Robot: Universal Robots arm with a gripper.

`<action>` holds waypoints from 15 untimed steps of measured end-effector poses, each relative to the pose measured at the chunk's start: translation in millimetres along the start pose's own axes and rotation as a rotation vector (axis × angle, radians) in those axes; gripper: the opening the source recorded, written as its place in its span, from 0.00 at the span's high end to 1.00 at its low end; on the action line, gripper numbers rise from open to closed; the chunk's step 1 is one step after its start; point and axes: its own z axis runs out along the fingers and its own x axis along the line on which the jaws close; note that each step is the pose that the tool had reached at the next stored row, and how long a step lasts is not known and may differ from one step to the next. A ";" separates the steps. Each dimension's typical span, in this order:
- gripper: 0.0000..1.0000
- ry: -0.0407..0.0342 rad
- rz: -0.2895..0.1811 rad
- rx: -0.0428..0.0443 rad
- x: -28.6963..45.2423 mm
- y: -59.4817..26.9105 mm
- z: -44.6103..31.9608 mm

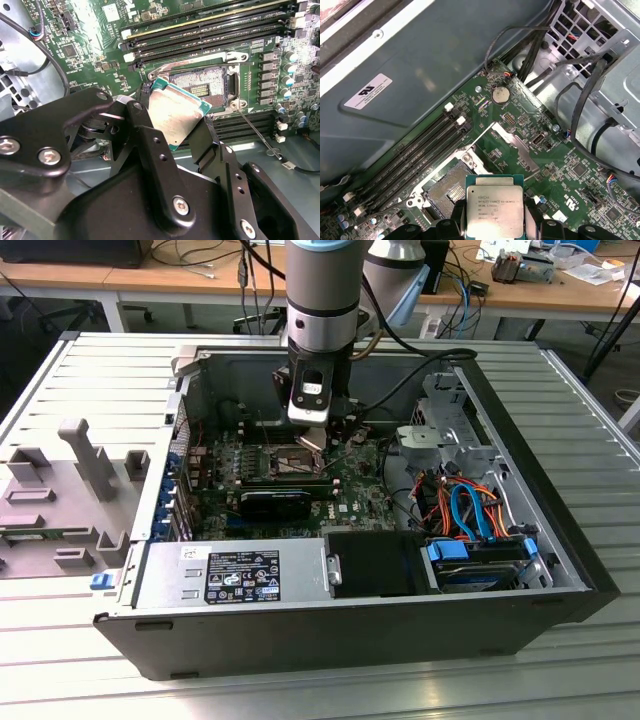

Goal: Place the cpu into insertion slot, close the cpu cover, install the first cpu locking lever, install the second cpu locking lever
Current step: 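Place the cpu into insertion slot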

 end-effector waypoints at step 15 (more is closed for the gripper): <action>0.45 -0.0017 0.021 -0.0004 0.0 0.0 0.1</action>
